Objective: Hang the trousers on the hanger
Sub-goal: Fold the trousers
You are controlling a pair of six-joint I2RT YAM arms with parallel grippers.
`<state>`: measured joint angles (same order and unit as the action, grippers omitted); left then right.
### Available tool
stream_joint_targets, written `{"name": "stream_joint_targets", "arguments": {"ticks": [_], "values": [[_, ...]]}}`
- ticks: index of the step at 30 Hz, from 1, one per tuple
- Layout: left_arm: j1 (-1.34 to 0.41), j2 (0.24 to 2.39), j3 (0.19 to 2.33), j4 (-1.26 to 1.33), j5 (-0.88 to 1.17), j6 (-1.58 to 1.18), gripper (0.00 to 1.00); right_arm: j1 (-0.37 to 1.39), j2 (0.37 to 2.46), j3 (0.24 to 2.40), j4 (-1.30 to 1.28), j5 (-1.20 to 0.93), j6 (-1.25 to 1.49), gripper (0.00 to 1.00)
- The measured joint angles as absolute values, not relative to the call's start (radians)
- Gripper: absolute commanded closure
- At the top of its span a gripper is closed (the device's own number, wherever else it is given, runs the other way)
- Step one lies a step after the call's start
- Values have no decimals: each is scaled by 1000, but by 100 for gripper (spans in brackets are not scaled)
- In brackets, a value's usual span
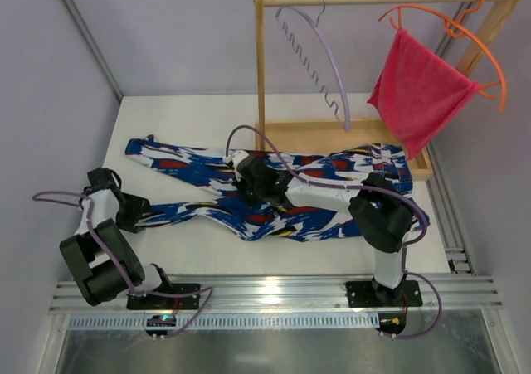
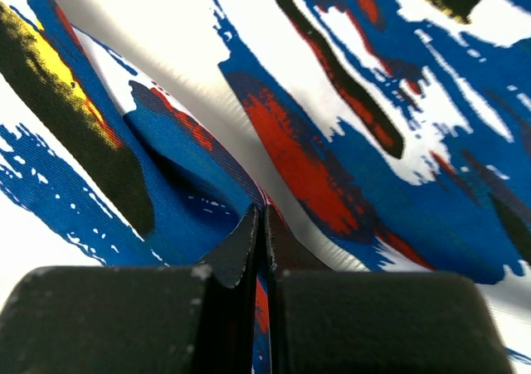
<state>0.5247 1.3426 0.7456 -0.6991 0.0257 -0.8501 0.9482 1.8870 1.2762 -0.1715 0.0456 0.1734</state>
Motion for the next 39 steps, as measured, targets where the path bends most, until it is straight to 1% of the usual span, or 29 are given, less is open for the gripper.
{"name": "stream_joint_targets", "arguments": {"ticks": [6,11,13,15,16,22,24,27,28,29,30,34,39], "values": [[482,1400,740,-632,64,-910,43,961,1887,1245,-146,43,191,96],[474,1369,704,-606,72,-949,47,962,1887,1218,-130,39,192,96],[473,1343,696,-602,73,-964,52,961,1887,1213,-125,38,192,96],[472,1328,696,-595,75,-971,54,962,1887,1211,-123,38,193,96],[472,1326,696,-587,76,-973,58,961,1887,1210,-120,38,193,96],[471,1326,691,-561,77,-989,69,961,1887,1197,-108,36,195,96],[471,1326,685,-551,77,-990,70,961,1887,1194,-106,35,194,96],[471,1326,679,-540,78,-990,77,961,1887,1191,-104,35,194,96],[471,1327,678,-536,80,-990,87,962,1887,1190,-104,35,195,96],[471,1327,678,-530,81,-994,94,962,1887,1189,-104,35,194,96],[471,1327,678,-527,81,-995,99,962,1887,1189,-104,34,194,96],[471,1335,686,-526,81,-988,100,962,1887,1189,-104,34,195,96],[471,1328,789,-623,33,-959,100,961,1887,1189,-103,37,195,96]]}}
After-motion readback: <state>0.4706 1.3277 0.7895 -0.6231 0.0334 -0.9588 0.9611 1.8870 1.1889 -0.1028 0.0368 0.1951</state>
